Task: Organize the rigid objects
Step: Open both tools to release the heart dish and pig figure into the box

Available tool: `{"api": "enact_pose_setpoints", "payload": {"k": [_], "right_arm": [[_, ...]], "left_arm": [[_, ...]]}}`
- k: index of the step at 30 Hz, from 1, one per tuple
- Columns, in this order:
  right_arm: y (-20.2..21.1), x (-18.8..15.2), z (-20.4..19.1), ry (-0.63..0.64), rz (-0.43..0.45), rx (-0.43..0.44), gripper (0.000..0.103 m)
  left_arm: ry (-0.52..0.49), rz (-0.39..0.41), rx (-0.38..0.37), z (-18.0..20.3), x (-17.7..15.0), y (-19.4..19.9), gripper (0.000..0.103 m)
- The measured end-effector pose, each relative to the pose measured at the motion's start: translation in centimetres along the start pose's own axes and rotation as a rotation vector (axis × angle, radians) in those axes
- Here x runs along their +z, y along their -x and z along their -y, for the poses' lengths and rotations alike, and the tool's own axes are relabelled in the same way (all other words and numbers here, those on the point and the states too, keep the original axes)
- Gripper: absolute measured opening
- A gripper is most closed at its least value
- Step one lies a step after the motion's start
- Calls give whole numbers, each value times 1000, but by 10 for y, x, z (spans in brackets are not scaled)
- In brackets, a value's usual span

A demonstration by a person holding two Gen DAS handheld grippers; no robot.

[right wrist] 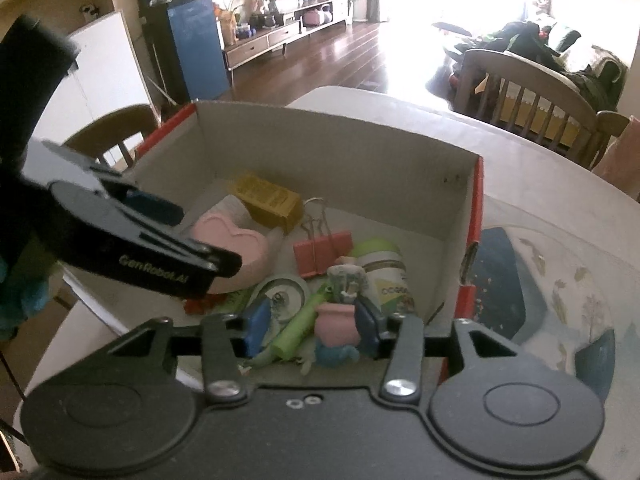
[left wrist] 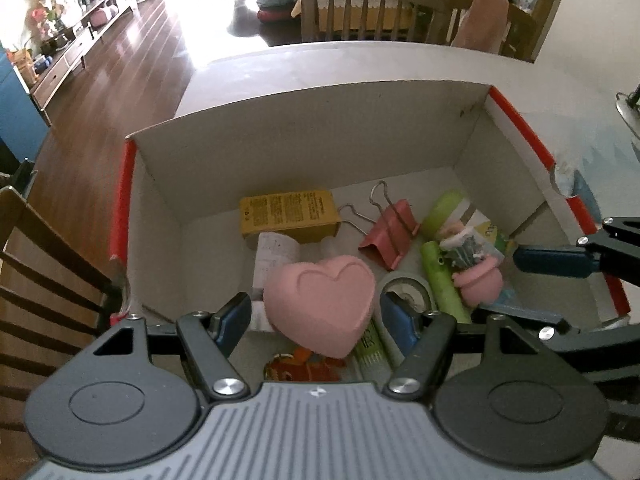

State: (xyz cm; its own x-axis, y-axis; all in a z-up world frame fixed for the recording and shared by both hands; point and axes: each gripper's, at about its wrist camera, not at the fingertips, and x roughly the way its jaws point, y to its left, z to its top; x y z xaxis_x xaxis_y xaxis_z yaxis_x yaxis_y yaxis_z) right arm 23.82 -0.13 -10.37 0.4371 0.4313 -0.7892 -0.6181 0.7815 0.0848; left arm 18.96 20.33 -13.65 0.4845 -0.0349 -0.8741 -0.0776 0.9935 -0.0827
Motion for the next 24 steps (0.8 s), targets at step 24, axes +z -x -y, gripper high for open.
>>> {"api": "enact_pose_setpoints", "payload": {"k": [24], "right_arm": [[95,-12,-6,-36,218,61,67]], "left_arm": [[159,254,-75,8,-39,108,83]]}}
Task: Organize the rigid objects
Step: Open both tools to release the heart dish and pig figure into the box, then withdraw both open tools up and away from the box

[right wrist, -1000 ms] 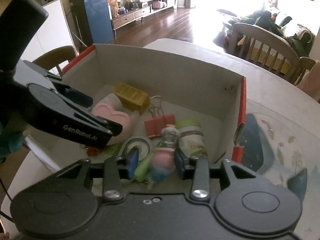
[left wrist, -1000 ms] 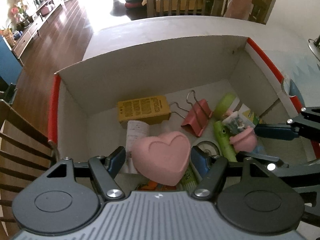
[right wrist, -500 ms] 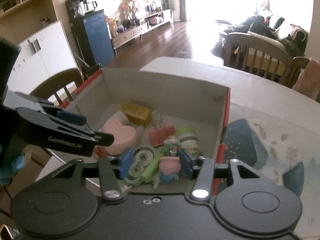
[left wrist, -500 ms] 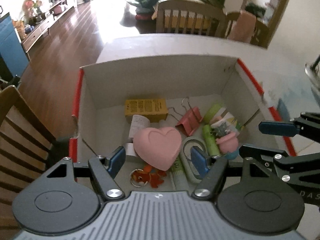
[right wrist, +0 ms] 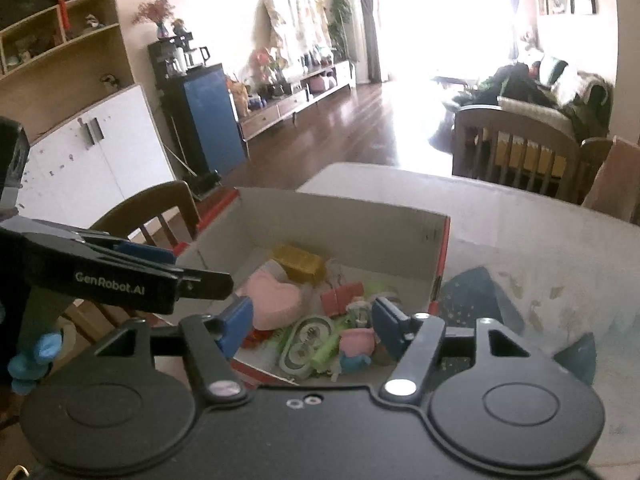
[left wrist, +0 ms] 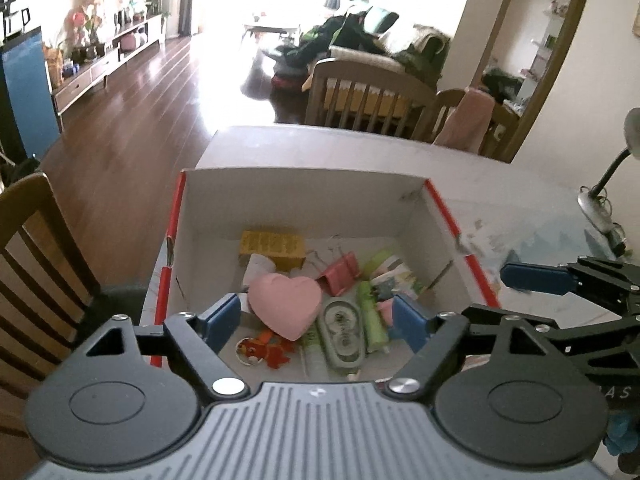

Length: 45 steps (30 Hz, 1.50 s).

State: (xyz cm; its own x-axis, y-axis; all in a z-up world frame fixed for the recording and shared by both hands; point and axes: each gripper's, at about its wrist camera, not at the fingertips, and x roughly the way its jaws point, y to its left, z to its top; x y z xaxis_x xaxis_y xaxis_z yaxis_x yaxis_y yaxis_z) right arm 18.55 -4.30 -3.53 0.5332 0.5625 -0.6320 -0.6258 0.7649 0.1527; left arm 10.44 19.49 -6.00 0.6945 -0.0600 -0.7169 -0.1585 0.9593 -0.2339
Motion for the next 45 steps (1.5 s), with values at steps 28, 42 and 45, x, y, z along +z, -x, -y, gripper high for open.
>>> {"api": "enact_pose_setpoints", "payload": {"k": [28,42,45], "right_arm": [[59,-17,6,-50,165,15,102],[64,-24,8,-57,176,16,103],[65,-26,9,-58,177,18,102]], "left_arm": [[9,112,46,21,-27,55,103],[-26,163,108,31,-31,68,103],[-26,155,119,32,-31,65,103]]}}
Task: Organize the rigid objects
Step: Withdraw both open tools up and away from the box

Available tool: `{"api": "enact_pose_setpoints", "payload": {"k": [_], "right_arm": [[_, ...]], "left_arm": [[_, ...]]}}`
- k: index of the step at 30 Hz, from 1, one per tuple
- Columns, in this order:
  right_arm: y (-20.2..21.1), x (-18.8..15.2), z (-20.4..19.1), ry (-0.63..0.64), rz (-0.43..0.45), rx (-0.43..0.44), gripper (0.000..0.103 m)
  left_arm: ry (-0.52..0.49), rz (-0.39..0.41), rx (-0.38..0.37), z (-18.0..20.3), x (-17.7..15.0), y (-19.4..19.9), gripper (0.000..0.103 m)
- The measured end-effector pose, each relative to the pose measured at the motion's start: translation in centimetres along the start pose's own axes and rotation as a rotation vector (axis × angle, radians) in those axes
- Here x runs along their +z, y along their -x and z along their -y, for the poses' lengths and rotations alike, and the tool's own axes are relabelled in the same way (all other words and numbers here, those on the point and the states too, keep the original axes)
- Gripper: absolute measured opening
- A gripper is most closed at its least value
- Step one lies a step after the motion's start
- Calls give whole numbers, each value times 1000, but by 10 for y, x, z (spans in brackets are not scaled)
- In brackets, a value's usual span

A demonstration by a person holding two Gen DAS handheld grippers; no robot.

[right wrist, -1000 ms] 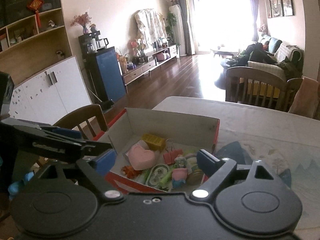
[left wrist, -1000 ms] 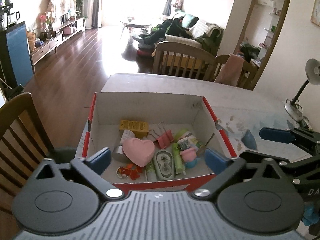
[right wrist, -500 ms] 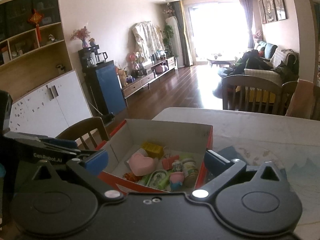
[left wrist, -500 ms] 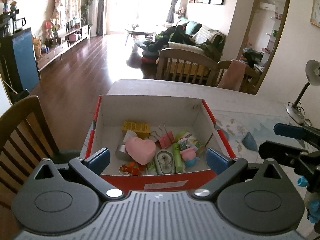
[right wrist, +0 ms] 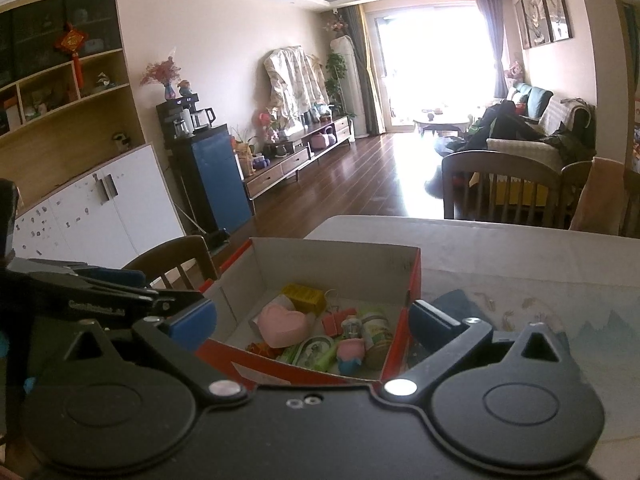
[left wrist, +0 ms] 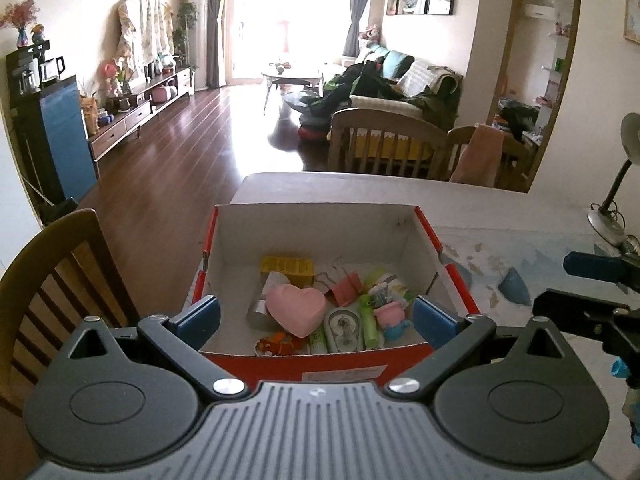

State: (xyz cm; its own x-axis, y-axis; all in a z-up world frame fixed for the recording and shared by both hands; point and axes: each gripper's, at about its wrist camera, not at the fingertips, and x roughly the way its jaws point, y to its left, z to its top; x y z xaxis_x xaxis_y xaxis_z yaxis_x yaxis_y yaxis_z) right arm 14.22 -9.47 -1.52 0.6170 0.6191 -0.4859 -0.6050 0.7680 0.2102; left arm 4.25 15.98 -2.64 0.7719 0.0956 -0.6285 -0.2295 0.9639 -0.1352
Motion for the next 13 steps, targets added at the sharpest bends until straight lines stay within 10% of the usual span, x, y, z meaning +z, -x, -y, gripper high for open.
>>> {"api": "enact_pose_setpoints", "payload": {"k": [13], "right_arm": [[1,-8,12,-8,-6,-26,102]], "left_arm": [[10,-24,8,7,0,-11,103]]}}
